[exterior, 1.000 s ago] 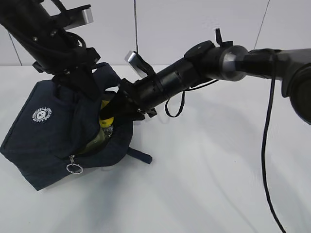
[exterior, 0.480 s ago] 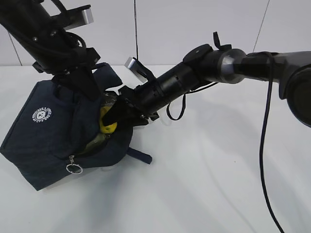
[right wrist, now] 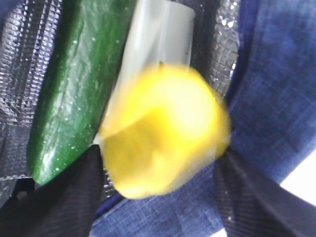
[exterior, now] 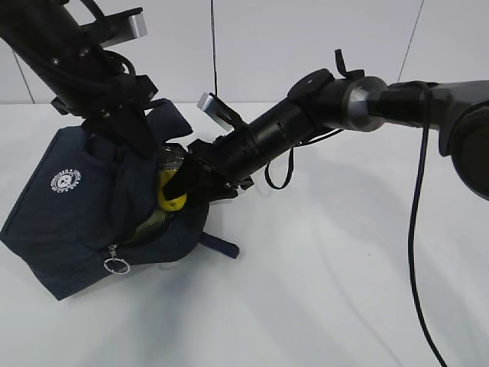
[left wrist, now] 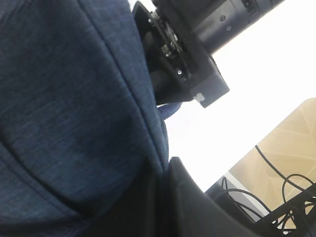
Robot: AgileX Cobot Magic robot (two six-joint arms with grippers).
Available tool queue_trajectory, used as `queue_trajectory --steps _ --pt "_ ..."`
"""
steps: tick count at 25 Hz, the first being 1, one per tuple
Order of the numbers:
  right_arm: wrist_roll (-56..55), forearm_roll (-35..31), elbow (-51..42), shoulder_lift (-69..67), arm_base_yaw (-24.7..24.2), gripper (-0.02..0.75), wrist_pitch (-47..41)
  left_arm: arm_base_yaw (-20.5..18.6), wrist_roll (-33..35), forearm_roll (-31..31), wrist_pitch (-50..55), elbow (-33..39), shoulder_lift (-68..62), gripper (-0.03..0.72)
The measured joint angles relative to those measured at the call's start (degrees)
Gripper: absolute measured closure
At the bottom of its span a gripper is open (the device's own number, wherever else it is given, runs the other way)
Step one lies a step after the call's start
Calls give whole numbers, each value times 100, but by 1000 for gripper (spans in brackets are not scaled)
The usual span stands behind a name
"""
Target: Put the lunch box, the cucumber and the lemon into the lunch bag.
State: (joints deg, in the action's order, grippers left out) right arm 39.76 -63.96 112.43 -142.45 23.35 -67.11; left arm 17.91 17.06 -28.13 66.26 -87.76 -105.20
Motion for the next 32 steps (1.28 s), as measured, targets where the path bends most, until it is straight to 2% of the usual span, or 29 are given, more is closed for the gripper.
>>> queue_trajectory --steps 5,20,32 --pt "0 96 0 0 0 213 19 0 0 0 0 0 0 683" --pt "-35 152 208 0 -195 204 -25 0 0 0 0 0 0 683" --pt "-278 507 208 0 -486 215 -138 0 0 0 12 0 0 683"
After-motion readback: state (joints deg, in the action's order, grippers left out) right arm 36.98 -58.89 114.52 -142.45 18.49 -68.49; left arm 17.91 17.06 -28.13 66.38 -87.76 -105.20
